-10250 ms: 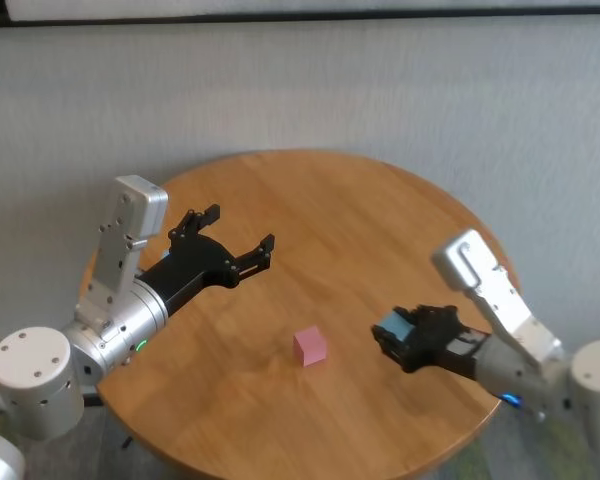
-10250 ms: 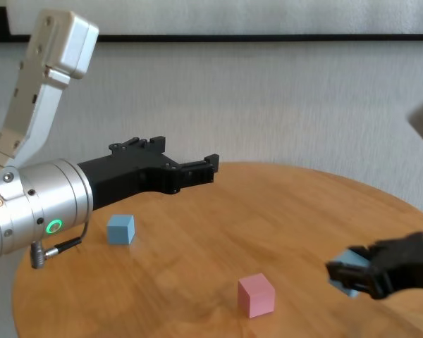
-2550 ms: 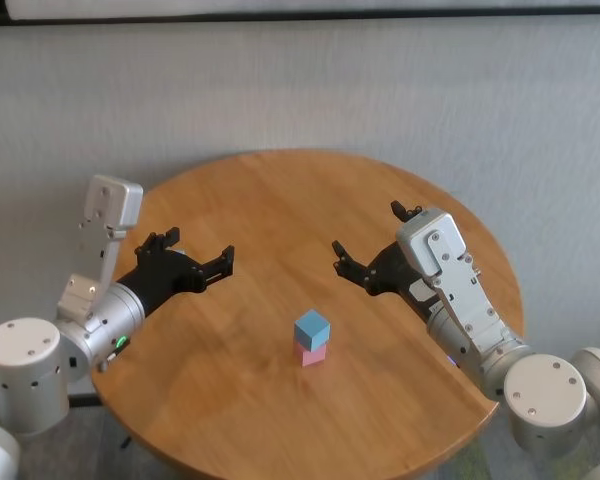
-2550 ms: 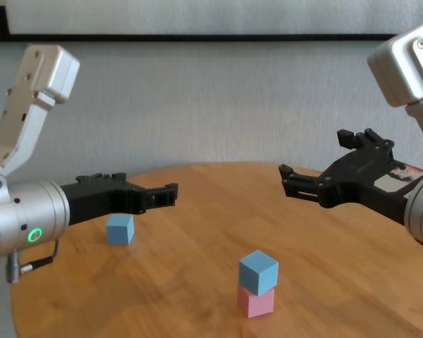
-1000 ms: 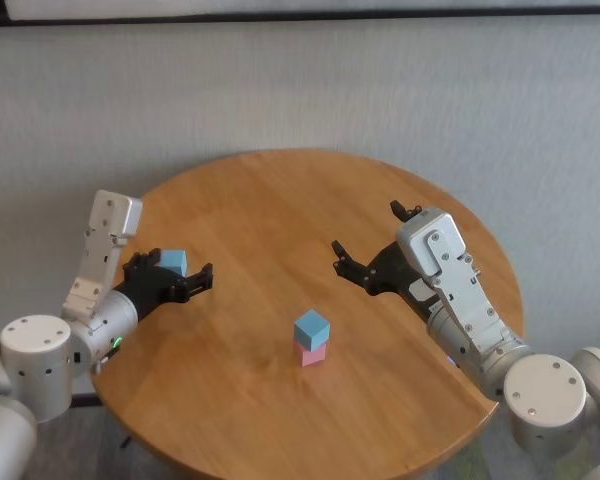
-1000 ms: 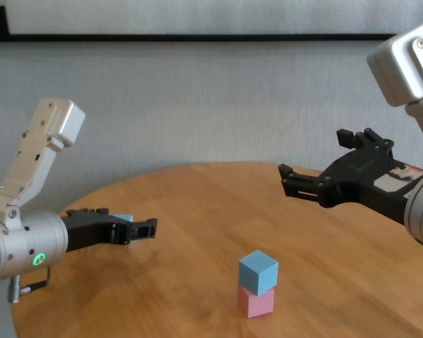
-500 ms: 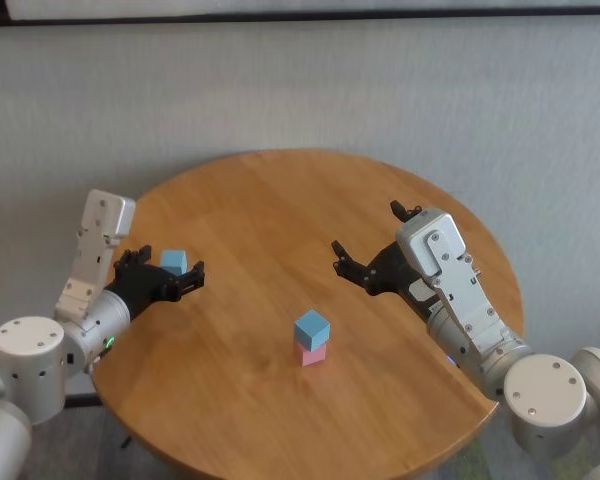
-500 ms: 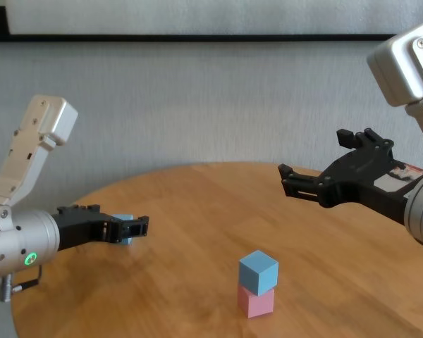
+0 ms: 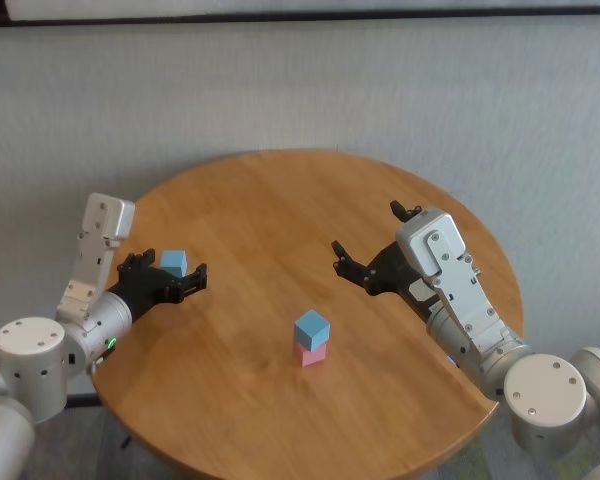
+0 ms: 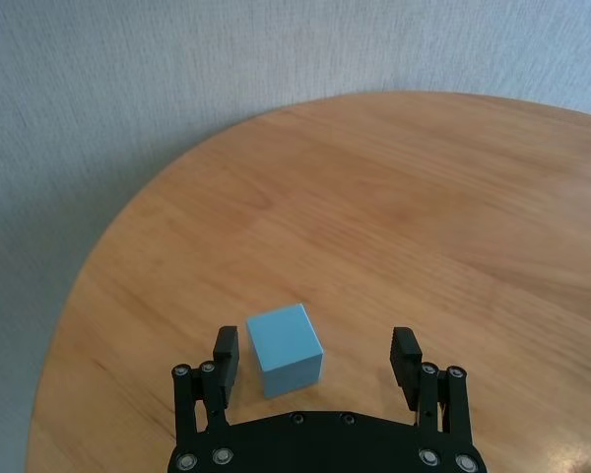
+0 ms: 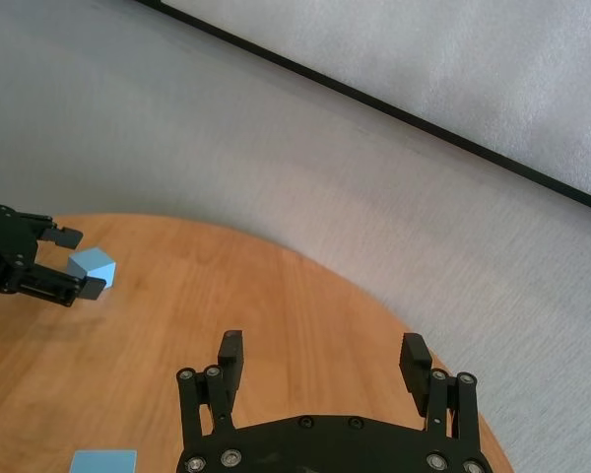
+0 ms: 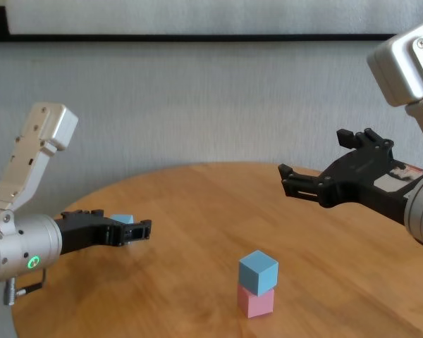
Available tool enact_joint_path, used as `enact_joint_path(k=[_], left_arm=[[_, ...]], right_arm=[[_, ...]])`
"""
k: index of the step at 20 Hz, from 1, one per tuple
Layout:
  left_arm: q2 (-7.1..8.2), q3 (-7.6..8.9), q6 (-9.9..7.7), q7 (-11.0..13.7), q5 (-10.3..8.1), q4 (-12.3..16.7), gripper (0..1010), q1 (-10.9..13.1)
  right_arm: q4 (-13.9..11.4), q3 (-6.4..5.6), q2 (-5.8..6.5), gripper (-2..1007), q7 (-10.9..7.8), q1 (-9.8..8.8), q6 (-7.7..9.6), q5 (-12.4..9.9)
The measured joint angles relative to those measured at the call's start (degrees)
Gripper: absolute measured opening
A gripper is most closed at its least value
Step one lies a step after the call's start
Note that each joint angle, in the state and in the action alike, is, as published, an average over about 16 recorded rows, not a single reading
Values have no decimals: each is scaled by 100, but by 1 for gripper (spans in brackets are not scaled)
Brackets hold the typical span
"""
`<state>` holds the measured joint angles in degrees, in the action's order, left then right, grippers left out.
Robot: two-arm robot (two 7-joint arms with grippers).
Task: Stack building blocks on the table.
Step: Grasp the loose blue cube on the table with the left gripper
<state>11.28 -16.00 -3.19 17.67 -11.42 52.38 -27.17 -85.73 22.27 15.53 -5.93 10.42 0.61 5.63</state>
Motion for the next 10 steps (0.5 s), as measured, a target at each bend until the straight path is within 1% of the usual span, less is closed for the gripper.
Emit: enact_joint_path(k=[10], left_arm=[[-66,40,84,85,71,-305,1000,-142]], right_arm=[[0,0,0,1005,0,0,0,0]])
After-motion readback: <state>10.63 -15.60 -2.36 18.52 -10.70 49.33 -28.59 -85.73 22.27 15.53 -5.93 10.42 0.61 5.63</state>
